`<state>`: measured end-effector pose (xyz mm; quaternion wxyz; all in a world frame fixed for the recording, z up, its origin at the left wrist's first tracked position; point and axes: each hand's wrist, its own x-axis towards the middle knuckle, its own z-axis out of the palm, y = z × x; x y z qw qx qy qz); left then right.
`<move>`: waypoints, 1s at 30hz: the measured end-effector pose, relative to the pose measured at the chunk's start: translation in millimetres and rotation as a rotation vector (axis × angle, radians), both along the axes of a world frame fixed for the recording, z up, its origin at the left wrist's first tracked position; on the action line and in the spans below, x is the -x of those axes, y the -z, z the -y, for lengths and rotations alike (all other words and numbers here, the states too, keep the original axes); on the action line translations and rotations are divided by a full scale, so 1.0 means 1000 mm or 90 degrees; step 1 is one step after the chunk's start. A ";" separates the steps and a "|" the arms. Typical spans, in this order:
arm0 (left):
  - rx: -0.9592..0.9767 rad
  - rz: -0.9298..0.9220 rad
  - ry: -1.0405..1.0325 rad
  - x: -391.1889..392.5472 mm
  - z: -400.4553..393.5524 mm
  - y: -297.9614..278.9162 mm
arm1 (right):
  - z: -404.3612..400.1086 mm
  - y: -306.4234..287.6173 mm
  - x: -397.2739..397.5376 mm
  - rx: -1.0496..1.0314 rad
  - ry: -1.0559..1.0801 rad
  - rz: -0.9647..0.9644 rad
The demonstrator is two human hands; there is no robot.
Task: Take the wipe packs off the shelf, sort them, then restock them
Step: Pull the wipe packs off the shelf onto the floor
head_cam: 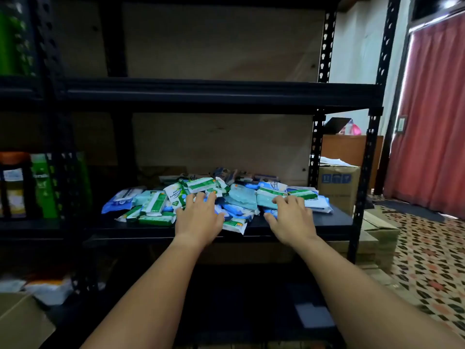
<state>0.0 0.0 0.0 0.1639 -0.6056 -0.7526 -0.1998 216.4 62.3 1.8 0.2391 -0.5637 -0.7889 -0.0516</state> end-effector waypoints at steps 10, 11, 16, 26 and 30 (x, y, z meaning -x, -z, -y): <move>0.119 0.018 -0.041 0.045 -0.112 -0.003 | -0.108 0.010 0.021 0.053 0.009 0.022; 0.140 0.023 -0.044 0.052 -0.128 -0.002 | -0.124 0.012 0.024 0.060 0.008 0.023; 0.176 0.035 -0.033 0.079 -0.173 0.000 | -0.186 0.009 0.028 0.141 0.018 0.032; 0.169 -0.066 0.001 0.123 -0.222 0.005 | -0.282 0.020 0.043 0.202 -0.009 -0.087; 0.112 -0.190 0.022 0.131 -0.231 0.012 | -0.299 0.020 0.045 0.234 -0.029 -0.080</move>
